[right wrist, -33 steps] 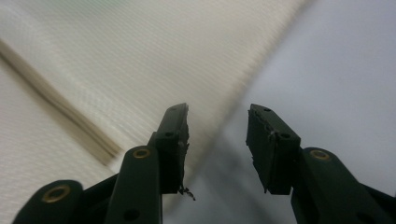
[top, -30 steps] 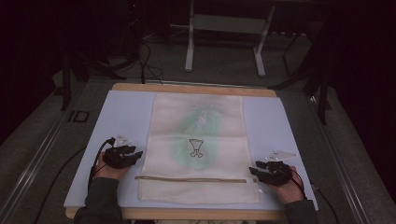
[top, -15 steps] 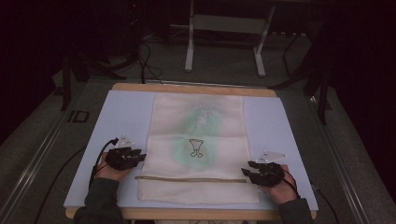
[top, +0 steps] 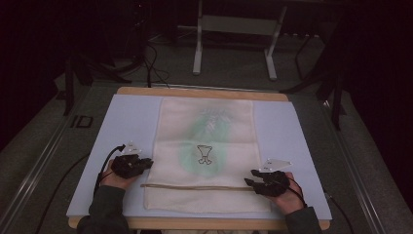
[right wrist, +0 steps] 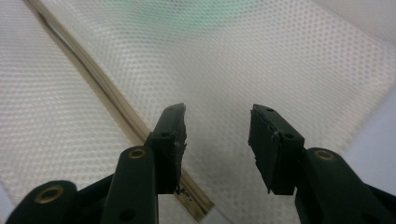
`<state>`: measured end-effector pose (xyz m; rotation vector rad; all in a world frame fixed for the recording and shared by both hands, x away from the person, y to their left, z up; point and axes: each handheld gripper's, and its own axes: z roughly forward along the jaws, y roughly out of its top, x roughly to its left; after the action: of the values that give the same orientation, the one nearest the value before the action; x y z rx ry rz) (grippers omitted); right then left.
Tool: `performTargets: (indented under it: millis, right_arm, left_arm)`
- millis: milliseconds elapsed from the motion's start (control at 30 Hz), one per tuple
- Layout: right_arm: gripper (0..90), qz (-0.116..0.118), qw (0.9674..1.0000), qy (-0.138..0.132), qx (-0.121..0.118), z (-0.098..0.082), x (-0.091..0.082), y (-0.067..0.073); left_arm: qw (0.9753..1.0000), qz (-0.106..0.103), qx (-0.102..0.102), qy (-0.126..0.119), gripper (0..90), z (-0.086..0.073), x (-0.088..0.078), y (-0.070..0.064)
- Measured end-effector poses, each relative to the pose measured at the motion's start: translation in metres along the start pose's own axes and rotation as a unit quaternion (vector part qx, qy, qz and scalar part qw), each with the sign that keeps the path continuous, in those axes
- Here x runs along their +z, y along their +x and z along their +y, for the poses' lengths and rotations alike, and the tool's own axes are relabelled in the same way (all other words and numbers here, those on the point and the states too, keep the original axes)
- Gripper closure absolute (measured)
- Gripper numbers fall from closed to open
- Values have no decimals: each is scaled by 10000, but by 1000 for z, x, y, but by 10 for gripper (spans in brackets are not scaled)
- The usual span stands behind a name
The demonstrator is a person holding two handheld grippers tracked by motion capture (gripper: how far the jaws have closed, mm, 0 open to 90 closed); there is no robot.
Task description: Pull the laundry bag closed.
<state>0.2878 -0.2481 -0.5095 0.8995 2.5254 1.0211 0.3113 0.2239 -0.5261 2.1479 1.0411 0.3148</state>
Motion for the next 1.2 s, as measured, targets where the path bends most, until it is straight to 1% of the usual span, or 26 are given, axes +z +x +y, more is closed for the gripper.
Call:
performTargets:
  millis: [33, 133, 167, 267, 300, 367, 433, 467, 500, 633, 667, 733, 833, 867, 933, 1033, 1067, 1133, 1200]
  right_arm:
    - [559, 39, 10000, -18, 6, 2, 0, 3]
    - [559, 80, 10000, -41, -12, 3, 1, 5]
    - [559, 115, 9999, -53, -29, 5, 2, 7]
    - [559, 138, 9999, -63, -46, 6, 3, 8]
    - [556, 179, 9998, -69, -63, 8, 4, 11]
    - [553, 196, 9997, -81, -88, 9, 5, 13]
    - [553, 212, 9997, -79, -80, 9, 6, 14]
    - [553, 212, 9997, -79, -80, 9, 6, 14]
    - [550, 279, 9995, -110, -139, 12, 8, 18]
    - [548, 312, 9993, -114, -175, 13, 9, 20]
    - [545, 350, 9991, -105, -228, 15, 11, 24]
    - [544, 380, 9990, -93, -237, 16, 13, 26]
    - [543, 388, 9989, -85, -256, 16, 14, 27]
    - [543, 403, 9988, -87, -282, 16, 15, 28]
    - [542, 435, 9986, -63, -305, 18, 16, 31]
    - [541, 466, 9983, -71, -338, 19, 17, 33]
    - [540, 471, 9983, -77, -338, 19, 18, 34]
    - [537, 498, 9981, -76, -355, 20, 19, 36]
    - [536, 508, 9980, -62, -371, 20, 20, 37]
  left_arm:
    - [10000, -15, 1, -17, 801, 0, 0, 0]
    - [10000, -32, 19, -7, 833, 0, 0, 0]
    - [10000, -46, 54, 12, 838, 0, 0, 0]
    - [10000, -54, 62, 6, 846, 1, 0, -1]
    - [9999, -74, 82, 5, 879, 1, 0, -1]
    - [9999, -133, 85, 13, 893, 1, 1, -1]
    - [9999, -133, 85, 13, 895, 1, 1, -1]
    - [9998, -180, 84, 7, 895, 1, 1, -2]
    - [9998, -194, 91, 9, 896, 1, 1, -2]
    - [9997, -209, 96, 16, 896, 1, 2, -2]
    - [9997, -229, 113, -4, 896, 2, 1, -3]
    - [9996, -244, 131, 4, 895, 2, 2, -4]
    - [9996, -261, 136, 9, 895, 2, 2, -4]
    - [9995, -268, 168, 36, 895, 2, 3, -5]
    - [9994, -305, 170, 34, 895, 2, 3, -5]
    - [9992, -347, 195, 98, 895, 2, 4, -5]
    - [9991, -338, 192, 155, 895, 2, 5, -5]
    - [9991, -340, 171, 183, 895, 2, 6, -5]
    - [9991, -311, 202, 212, 895, 2, 7, -6]
